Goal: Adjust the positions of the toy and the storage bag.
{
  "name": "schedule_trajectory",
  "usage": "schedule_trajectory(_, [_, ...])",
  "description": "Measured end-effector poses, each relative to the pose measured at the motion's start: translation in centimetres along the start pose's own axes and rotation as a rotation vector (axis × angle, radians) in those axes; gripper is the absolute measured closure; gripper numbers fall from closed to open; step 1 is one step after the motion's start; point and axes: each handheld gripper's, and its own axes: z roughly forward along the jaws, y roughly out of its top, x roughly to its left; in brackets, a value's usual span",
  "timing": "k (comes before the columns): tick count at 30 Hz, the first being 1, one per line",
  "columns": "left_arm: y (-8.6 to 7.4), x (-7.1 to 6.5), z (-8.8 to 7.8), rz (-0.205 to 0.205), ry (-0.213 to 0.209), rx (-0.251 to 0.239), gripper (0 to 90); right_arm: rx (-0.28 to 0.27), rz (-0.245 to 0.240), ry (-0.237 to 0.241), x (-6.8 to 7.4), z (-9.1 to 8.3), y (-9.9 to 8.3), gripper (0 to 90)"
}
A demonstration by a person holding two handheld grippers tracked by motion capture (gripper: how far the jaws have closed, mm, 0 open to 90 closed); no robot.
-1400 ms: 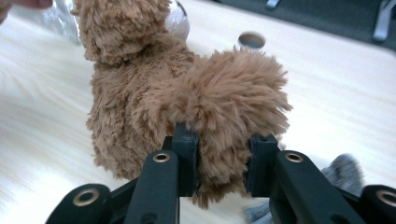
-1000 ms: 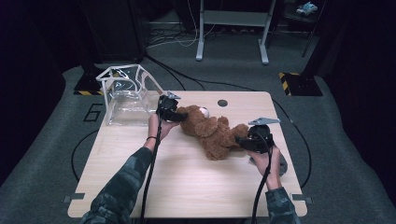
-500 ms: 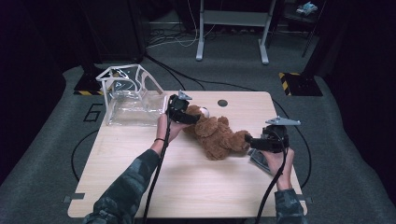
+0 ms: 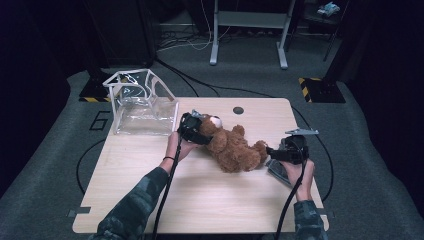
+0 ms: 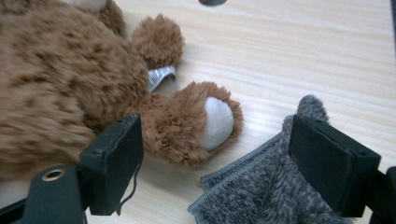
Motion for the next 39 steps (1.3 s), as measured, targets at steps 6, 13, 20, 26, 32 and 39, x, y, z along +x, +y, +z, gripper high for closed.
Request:
schedule_trajectory(6, [-1.2,0.5,-0.3,-0.013,0.007,-0.016,27.1,0.028,-0.022,0.011,0.3,1.5,-0.3,17.8])
schedule_trajectory(13, [-1.4,0.3,-2.4,-0.046,-0.005,-0.085,23.7,0.072,-0.01,0.033,0.4,3.3,-0.1,18.1])
schedule_trajectory(20, [0.0,-2.1,-4.3,0.013,-0.035,-0.125,21.9,0.092,0.006,0.033,0.1,3.9,0.0,18.2])
schedule_trajectory(26, [2.0,-5.3,-4.7,0.092,-0.06,-0.124,21.4,0.138,0.006,0.044,0.0,5.2,0.5,18.3])
schedule_trajectory(32, [2.2,-5.6,-2.3,0.09,-0.045,-0.066,29.6,0.183,0.006,0.06,-0.2,6.8,0.8,19.5])
schedule_trajectory(39, [1.6,-5.4,-1.8,0.091,-0.048,-0.057,57.7,0.232,0.021,0.132,-0.8,8.7,0.1,33.8])
